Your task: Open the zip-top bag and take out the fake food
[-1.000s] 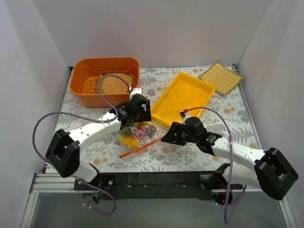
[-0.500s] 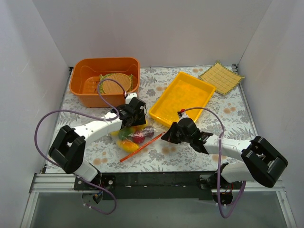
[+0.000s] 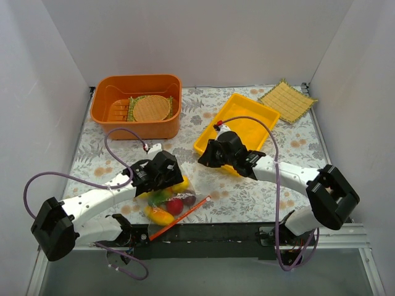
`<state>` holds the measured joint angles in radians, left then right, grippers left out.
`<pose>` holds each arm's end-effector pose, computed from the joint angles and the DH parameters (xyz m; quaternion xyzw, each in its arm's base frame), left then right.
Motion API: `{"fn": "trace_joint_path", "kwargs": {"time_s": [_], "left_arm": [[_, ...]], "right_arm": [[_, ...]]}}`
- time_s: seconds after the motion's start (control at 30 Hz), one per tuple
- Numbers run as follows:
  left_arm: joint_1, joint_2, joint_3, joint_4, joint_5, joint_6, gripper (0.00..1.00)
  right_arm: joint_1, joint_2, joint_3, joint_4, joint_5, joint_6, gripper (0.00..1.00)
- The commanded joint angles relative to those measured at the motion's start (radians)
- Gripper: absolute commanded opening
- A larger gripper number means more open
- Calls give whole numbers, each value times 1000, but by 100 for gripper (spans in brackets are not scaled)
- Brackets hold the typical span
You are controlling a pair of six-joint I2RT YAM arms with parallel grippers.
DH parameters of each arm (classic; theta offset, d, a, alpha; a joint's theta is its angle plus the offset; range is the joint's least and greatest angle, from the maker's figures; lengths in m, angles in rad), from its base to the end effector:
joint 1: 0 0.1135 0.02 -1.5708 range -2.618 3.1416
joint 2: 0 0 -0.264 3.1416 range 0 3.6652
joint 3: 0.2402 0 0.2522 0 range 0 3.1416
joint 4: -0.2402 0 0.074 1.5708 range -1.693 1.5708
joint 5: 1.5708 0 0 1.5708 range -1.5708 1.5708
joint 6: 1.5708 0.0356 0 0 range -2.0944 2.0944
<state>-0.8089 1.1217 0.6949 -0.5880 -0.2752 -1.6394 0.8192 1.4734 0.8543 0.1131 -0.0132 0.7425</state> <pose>0.1522 -0.1455 0.2126 -0.4187 0.8564 -0.2109 0.2164 0.2212 0.2374 0.2298 -0.0364 0.8608 0.3613 0.3565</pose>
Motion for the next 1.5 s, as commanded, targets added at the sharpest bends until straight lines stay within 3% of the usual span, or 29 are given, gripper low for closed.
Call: {"fn": "trace_joint_path", "kwargs": {"time_s": [0.0,0.07,0.2,0.33,0.47,0.73,0.83,0.9,0.93,0.97,1.07,1.23,1.37,1.47], "left_arm": [[-1,3,92,-53,-71,8,71],[0,62,168,-78,-88,58,75],[30,136,227,-82,-134,168,77],[80,194,241,-91,-131,211,77],[106,225,218,-82,-137,219,77],[152,247,180,-53,-122,227,76],[165,233,144,-53,-124,219,77],[169,224,132,-53,-122,210,76],[172,219,127,-58,-122,207,76],[174,210,120,-58,-121,205,76],[174,182,112,-62,-105,193,76],[174,107,110,-41,-33,196,75],[174,40,140,-21,-7,222,75],[174,7,219,-1,-21,285,77]], "right_arm": [[0,-146,-92,-112,9,-60,36],[1,-258,-170,-99,-22,-28,47],[40,-405,-415,8,-190,41,59],[84,-473,-560,173,-218,93,68],[97,-449,-600,302,-257,121,72],[126,-227,-607,569,-261,189,72],[127,-161,-583,620,-263,201,65],[127,-142,-555,613,-264,195,51],[127,-143,-548,602,-264,190,43],[126,-157,-529,582,-248,186,25],[123,-192,-468,415,-177,118,2],[69,-202,-252,102,-103,-18,1],[-37,-142,-111,4,-210,-188,1],[-45,-98,40,-106,-241,-290,1]]}}
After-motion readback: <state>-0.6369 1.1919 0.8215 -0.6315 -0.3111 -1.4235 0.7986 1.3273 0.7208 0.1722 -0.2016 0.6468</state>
